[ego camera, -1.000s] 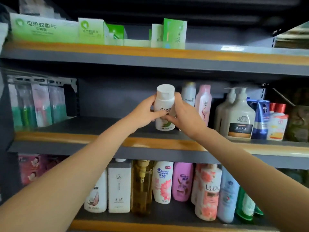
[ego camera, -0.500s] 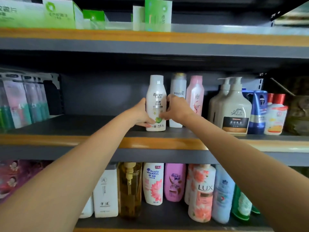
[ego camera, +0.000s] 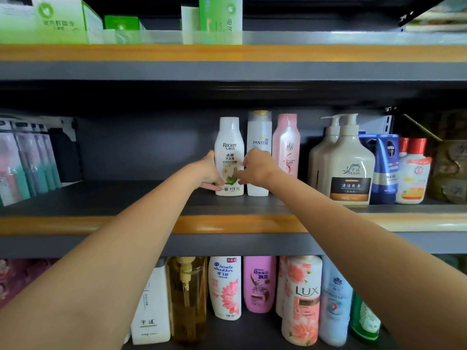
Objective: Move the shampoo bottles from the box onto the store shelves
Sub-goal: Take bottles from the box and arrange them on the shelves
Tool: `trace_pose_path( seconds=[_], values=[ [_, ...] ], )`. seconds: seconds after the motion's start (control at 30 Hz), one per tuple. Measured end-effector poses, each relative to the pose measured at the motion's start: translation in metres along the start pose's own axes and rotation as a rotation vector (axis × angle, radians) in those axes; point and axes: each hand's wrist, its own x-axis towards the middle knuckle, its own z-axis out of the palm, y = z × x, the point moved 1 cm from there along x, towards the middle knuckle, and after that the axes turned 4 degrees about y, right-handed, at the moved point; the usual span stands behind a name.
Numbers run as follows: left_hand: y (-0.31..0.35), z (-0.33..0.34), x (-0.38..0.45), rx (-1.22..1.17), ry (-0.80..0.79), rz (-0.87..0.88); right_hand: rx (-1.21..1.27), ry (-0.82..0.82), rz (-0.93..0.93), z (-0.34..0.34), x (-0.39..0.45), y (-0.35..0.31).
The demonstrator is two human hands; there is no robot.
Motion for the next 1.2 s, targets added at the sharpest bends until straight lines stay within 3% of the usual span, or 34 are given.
trace_pose_path(
  seconds=[0.13,0.2,0.27,0.33,0.4,0.47,0.6,0.7,0.77,0.83,0.9,1.0,1.13,1.2],
  values=[
    [0.003,-0.004,-0.007,0.170,0.084,0.049,0.127,0.003,0.013,-0.005,-0.004,0.004],
    [0.008,-0.014,-0.023,0.386,0.241,0.153,0.261,0.086,-0.061,-0.010,-0.015,0.001],
    [0.013,-0.025,-0.050,0.478,0.480,0.408,0.521,0.167,-0.153,-0.016,-0.036,-0.009],
    [0.011,-0.028,-0.089,0.374,0.600,0.742,0.698,0.223,-0.263,-0.019,-0.068,-0.020],
    [-0.005,-0.022,-0.134,0.300,0.581,0.933,0.793,0.226,-0.354,-0.009,-0.107,-0.022],
    [-0.044,-0.011,-0.176,0.252,0.488,0.958,0.829,0.159,-0.350,0.024,-0.152,-0.015],
    [-0.183,0.017,-0.236,0.354,0.154,0.744,0.682,-0.256,-0.143,0.146,-0.234,0.014],
    [-0.295,0.043,-0.273,0.396,-0.087,0.365,0.406,-0.595,0.046,0.243,-0.291,0.045],
    [-0.367,0.061,-0.296,0.422,-0.215,0.119,0.393,-0.851,0.325,0.311,-0.336,0.064],
    [-0.430,0.081,-0.318,0.432,-0.332,-0.062,0.473,-0.947,0.683,0.372,-0.379,0.083],
    [-0.486,0.102,-0.344,0.439,-0.394,-0.187,0.411,-0.918,0.835,0.421,-0.425,0.103],
    [-0.566,0.136,-0.380,0.402,-0.456,-0.333,0.192,-1.061,0.799,0.489,-0.483,0.123],
    [-0.657,0.177,-0.418,0.400,-0.530,-0.520,-0.207,-1.222,0.533,0.562,-0.535,0.153],
    [-0.689,0.191,-0.431,0.421,-0.571,-0.554,-0.284,-1.241,0.368,0.595,-0.553,0.178]
  ],
)
